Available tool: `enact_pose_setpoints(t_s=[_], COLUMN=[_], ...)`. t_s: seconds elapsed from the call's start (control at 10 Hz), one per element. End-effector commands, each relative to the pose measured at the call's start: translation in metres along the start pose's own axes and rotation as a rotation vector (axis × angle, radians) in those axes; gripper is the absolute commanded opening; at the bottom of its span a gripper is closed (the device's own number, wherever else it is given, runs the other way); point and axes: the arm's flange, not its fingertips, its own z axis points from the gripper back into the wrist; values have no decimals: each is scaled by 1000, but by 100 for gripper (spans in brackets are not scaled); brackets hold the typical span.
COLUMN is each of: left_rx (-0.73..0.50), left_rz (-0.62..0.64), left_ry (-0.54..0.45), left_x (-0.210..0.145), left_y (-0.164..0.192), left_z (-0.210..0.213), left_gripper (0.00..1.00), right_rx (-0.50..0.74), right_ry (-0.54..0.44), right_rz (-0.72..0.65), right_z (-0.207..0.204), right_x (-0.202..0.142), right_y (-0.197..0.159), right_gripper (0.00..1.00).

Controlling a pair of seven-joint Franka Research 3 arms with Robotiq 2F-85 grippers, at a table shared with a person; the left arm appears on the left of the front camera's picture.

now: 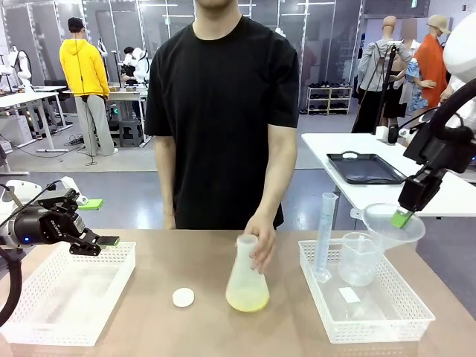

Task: Prepare the solutions needed for the experiment.
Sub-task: Once the solution is in the Big flask , pick up the Plastic Funnel and place it back into the right Organizing basket.

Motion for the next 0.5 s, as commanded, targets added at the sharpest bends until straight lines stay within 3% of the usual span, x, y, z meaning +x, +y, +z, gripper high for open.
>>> enact_pose_setpoints(t_s=[0.0,0.1,0.4], left_rx=[-15,-15,-15], left_rz=[-6,-6,-6], left_ry=[-4,-4,-4], left_x=[1,1,1], left_y=[-3,-3,-3], left_z=[-1,-1,-1], left_gripper=[100,100,100], right_rx=[103,149,123], right_ry=[67,88,155], right_rz=[-90,-159,-287], right_z=[-22,-30,-59], right_x=[20,22,37], right_y=[-12,-16,-37], right_gripper=[6,6,6])
